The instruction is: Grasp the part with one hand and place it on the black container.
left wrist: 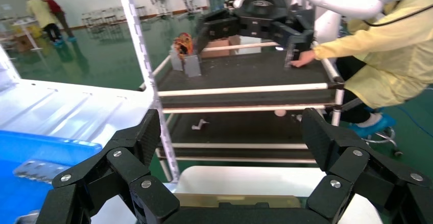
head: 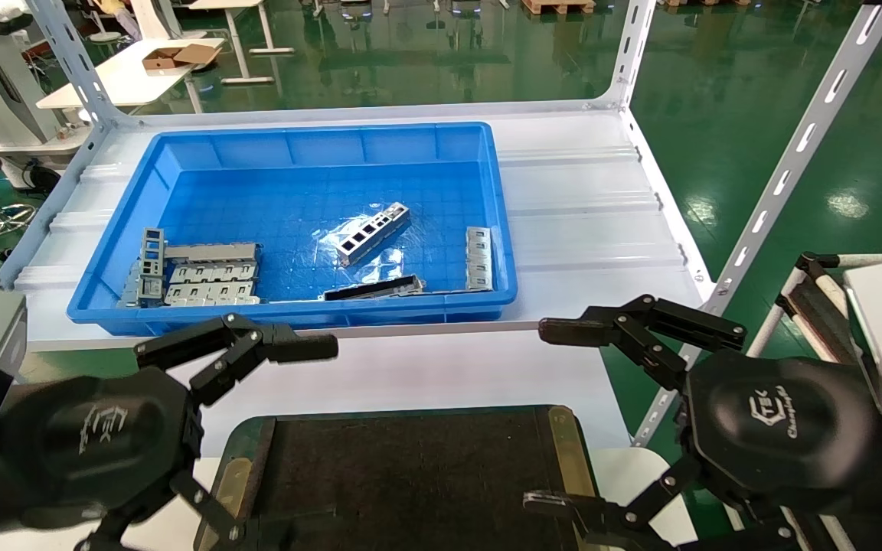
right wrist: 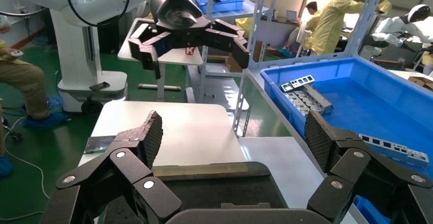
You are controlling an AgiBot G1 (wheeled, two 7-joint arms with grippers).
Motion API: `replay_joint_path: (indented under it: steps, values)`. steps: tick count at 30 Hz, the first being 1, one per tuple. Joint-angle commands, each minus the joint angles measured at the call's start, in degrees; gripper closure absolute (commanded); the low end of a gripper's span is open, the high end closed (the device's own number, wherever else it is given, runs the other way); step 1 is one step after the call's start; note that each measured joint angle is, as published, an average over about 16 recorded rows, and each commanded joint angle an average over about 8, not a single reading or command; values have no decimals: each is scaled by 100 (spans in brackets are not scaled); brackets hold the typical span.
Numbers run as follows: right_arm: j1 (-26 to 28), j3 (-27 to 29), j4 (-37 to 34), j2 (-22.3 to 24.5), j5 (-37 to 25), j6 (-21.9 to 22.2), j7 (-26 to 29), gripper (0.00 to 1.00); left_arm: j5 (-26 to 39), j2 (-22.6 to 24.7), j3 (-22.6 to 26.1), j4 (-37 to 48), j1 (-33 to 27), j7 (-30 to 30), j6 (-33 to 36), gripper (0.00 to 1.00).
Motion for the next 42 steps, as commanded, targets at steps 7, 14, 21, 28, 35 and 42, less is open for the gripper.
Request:
replay_joint_path:
  steps: [7,14,21,28,35,42]
  values:
    - [1,-1,-2,0,0,-1,-1,0,83,18,4,26,-38,31,-90,0]
    - [2,-2,-2,0,1,-1,-1,0,325,118,52,120,-146,169,-234,0]
    - [2,-2,-2,0,1,-1,-2,0,643,286,126,317,-312,314,-469,0]
    - [2,-3,-2,0,1,-1,-2,0,1093,553,262,606,-583,388,-865,0]
    - [2,-4,-2,0,2,-1,-2,0,1624,953,456,1001,-900,476,-1356,0]
    - [2,-4,-2,1,2,0,-2,0,2159,1448,665,1613,-1273,555,-1918,0]
